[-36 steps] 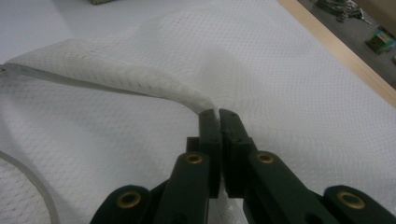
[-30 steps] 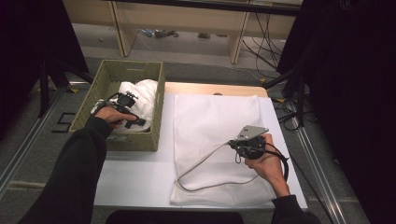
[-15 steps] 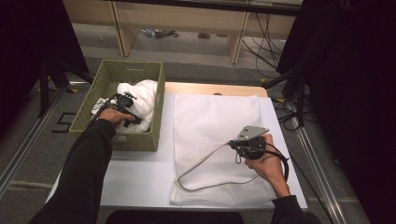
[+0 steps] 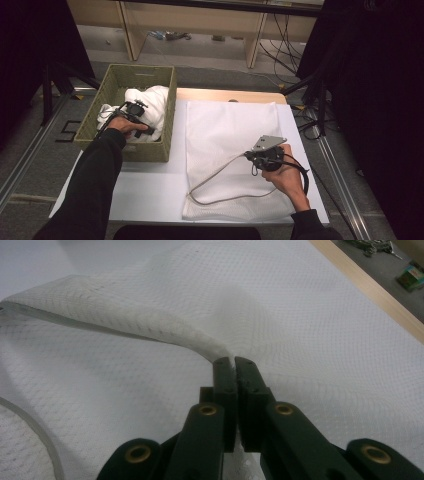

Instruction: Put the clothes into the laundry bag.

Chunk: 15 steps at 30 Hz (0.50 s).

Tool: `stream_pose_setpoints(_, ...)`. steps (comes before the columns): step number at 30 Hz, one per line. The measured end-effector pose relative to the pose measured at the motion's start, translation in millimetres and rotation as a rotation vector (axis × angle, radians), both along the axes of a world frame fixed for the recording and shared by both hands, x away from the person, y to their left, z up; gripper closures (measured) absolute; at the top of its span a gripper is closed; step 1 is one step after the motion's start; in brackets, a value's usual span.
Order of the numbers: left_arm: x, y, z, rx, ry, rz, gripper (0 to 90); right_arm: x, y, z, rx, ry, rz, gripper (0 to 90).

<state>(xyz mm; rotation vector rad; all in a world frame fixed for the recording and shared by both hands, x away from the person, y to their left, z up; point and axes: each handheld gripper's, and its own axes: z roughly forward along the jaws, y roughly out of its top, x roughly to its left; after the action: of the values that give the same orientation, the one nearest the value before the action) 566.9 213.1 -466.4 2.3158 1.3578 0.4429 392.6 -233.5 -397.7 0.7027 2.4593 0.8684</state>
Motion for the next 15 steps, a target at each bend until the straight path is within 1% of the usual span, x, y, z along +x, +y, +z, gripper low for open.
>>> stream_pose_setpoints(1,0.0,2.1,3.3,-0.008,0.002,0.019,17.2,1.0,-0.6,0.3,-0.008,-0.018,0.016,89.5)
stream_pose_setpoints(2,0.1,4.1,6.0,-0.003,0.008,0.016,26.3,-0.3,-0.7,0.6,-0.001,-0.001,0.003,89.5)
stream_pose_setpoints(4,0.3,4.0,7.9,0.003,0.005,0.019,35.5,-0.3,-1.4,1.0,0.003,-0.002,0.001,89.4)
stream_pose_setpoints(6,-0.1,2.1,9.1,0.012,-0.007,0.026,39.5,-1.1,-1.8,1.0,0.007,-0.001,-0.012,89.4)
stream_pose_setpoints(8,0.2,2.0,9.7,0.020,-0.014,0.036,42.0,-0.7,-1.8,0.7,0.002,-0.005,-0.002,89.5)
stream_pose_setpoints(9,1.1,2.3,9.2,0.011,-0.017,0.043,42.6,-0.9,-1.6,0.5,0.002,-0.003,-0.003,89.4)
stream_pose_setpoints(10,1.5,2.7,9.4,0.011,-0.021,0.059,43.1,-1.0,-1.3,0.4,0.001,-0.001,0.000,89.4)
stream_pose_setpoints(11,2.1,2.6,9.0,-0.004,-0.025,0.071,44.3,-0.9,-1.2,0.4,0.001,0.000,-0.001,89.5)
stream_pose_setpoints(13,2.8,3.5,12.0,0.001,-0.017,0.067,47.5,-0.5,-1.1,0.3,0.001,0.002,-0.002,89.5)
stream_pose_setpoints(14,2.6,4.6,12.3,-0.021,-0.027,0.076,48.5,-1.0,-0.9,0.1,0.005,0.008,-0.013,89.4)
stream_pose_setpoints(15,2.4,6.8,13.4,-0.030,-0.027,0.079,50.1,0.4,-1.5,-0.2,0.000,-0.003,-0.001,89.5)
